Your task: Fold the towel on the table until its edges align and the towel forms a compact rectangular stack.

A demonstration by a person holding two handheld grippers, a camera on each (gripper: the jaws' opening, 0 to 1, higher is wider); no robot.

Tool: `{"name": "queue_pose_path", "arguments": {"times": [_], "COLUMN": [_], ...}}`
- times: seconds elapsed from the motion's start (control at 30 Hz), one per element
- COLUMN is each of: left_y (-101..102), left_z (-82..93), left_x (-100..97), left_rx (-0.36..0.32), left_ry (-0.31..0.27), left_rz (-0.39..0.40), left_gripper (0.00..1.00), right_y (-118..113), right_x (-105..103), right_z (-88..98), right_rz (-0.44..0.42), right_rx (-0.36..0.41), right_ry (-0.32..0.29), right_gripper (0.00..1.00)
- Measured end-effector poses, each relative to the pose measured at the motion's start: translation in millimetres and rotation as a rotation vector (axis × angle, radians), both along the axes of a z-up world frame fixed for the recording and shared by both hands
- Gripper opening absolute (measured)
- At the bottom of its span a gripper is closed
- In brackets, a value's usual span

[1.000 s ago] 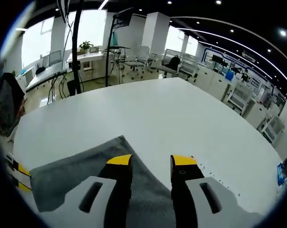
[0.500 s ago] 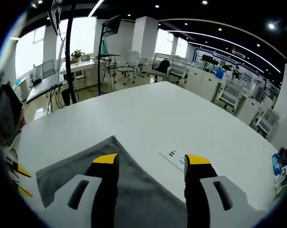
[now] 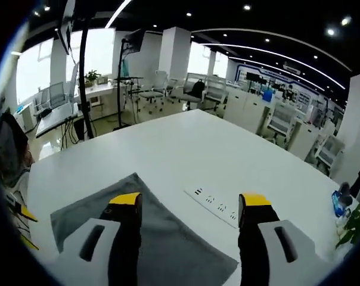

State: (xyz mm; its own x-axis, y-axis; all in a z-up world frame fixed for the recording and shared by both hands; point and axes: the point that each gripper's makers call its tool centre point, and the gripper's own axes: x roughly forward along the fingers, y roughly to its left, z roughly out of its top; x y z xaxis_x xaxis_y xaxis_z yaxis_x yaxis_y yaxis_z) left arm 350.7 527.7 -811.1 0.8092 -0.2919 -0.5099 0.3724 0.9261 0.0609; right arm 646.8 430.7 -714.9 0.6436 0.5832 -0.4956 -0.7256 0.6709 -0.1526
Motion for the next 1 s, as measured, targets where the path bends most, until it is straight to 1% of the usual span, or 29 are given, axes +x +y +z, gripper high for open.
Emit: {"name": "queue_pose_path", "arguments": {"times": [0.03,0.07,0.17,0.23,0.27,0.33,0.37,0.43,0.5,0.6,0.77,0.97,1.0], "left_y": [-5,-8,-20,-29,-36,-44,-52,-63,-70,-84,-105,-128,-129], "left_z": [4.3,6.4,15.3,22.0,26.2,29.5,35.9,42.3,45.1,50.9,54.7,60.8,60.8], "left_x": [0.7,1.4,5.2,6.6,7.5,9.7,9.1,9.7,11.0,13.0,10.8,3.5,3.1], "left_rx": [-0.001,-0.003,-0.011,-0.016,-0.021,-0.025,-0.028,-0.027,-0.03,-0.029,-0.033,-0.032,-0.032], "left_ry": [-0.004,-0.004,-0.015,-0.022,-0.028,-0.035,-0.04,-0.051,-0.053,-0.069,-0.067,-0.066,-0.065], "left_rz": [-0.008,-0.014,-0.038,-0.06,-0.077,-0.102,-0.117,-0.142,-0.162,-0.196,-0.245,-0.289,-0.291], "left_gripper": [0.42,0.43,0.45,0.46,0.47,0.49,0.5,0.52,0.54,0.55,0.55,0.55,0.55], "right_y": [-6,-6,-21,-27,-31,-46,-52,-56,-65,-83,-106,-124,-126], "right_x": [-1,2,4,8,10,8,7,7,8,10,2,-5,-5], "right_z": [4.5,3.4,13.0,23.9,25.7,28.2,29.9,36.9,35.9,40.2,36.9,34.8,34.8], "right_rz": [-0.007,-0.01,-0.036,-0.039,-0.039,-0.054,-0.062,-0.071,-0.087,-0.114,-0.15,-0.176,-0.179], "right_rx": [0.006,0.011,0.028,0.038,0.04,0.042,0.04,0.045,0.053,0.064,0.071,0.074,0.076], "right_ry": [-0.001,0.0,-0.011,-0.036,-0.041,-0.047,-0.049,-0.052,-0.053,-0.055,-0.05,-0.043,-0.046], "right_gripper": [0.69,0.69,0.71,0.71,0.71,0.71,0.72,0.72,0.72,0.72,0.72,0.72,0.71]}}
